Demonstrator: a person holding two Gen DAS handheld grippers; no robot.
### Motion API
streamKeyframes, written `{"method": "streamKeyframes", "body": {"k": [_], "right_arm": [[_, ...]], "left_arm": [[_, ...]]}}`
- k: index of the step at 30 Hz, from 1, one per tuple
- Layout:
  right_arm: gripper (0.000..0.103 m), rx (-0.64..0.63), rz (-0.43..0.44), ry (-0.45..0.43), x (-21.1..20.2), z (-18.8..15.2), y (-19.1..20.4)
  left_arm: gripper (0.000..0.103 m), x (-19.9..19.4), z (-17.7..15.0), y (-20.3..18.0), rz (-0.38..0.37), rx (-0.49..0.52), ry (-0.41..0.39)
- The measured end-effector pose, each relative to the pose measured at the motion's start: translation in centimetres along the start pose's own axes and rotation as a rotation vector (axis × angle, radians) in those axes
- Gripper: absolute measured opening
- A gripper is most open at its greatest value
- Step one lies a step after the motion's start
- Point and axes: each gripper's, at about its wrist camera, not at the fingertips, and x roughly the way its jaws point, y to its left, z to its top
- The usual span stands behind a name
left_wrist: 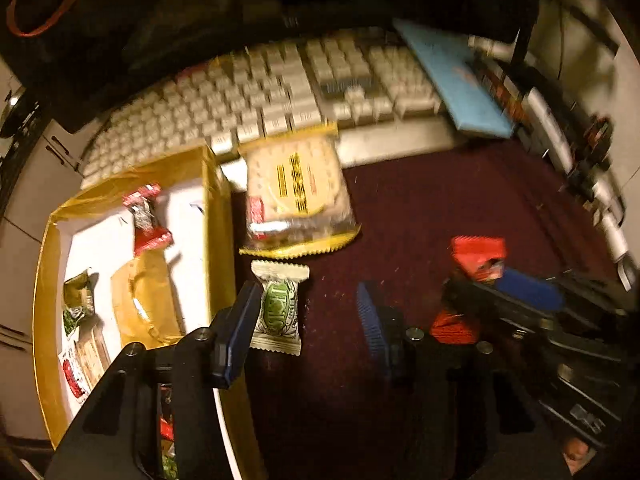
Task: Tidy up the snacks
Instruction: 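Grasp the red candy with the right tool while the left grasps the green-white candy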
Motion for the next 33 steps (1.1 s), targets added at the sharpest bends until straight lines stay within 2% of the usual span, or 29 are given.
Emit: {"method": "streamKeyframes", "body": {"k": [1, 2, 3, 7, 9, 12, 16, 21, 24, 27, 30, 33], "right_arm": [[0.023, -0.007, -0.003, -0.002, -0.1, -0.1, 0.1], [0.023, -0.013, -0.001, -0.005, -0.2, -0.1, 0.2], [0.023, -0.014, 0.001, -0.01, -0.3, -0.1, 0.3], [0.023, -0.012, -0.016, -0.029, -0.6, -0.2, 0.4], [0.023, -0.002, -0.011, -0.029, -0.5, 0.0, 0.2], [0.023, 0.006, -0.009, -0.028, -0.6, -0.1, 0.1], [0.023, -0.002, -0.01, -0.027, -0.7, -0.1, 0.2], [0.023, -0.037, 0.005, -0.007, -0.5, -0.2, 0.7], [0.023, -0.104, 0.029, 0.01, -0.4, -0.6, 1.9], [0.023, -0.182, 0.034, -0.002, -0.6, -1.0, 3.8], [0.023, -0.201, 0.119, 0.009, -1.2, -1.1, 6.0], [0.023, -0.229, 0.134, 0.045, -0.6, -0.7, 9.0]], "left_arm": [[0.046, 0.5, 0.2, 0.1, 0.023, -0.007, 0.021], [0.037, 1.1, 0.2, 0.4, 0.048, -0.027, 0.046], [0.033, 1.3, 0.3, 0.4, 0.058, -0.031, 0.055], [0.031, 1.8, 0.6, 0.1, 0.075, -0.019, 0.057], [0.017, 1.9, 0.6, 0.3, 0.055, -0.036, 0.056], [0.015, 1.6, 0.1, 0.2, 0.053, -0.044, 0.042], [0.015, 0.0, -2.0, 0.7, -0.016, -0.115, -0.04], [0.015, -5.0, -6.4, 2.6, -0.127, -0.273, -0.142], [0.015, -7.9, -9.0, 4.5, -0.183, -0.359, -0.19], [0.015, -10.6, -12.1, 8.0, -0.173, -0.461, -0.27], [0.015, -11.0, -13.7, 11.8, -0.106, -0.553, -0.296], [0.015, -11.0, -14.8, 14.9, -0.078, -0.618, -0.309]]}}
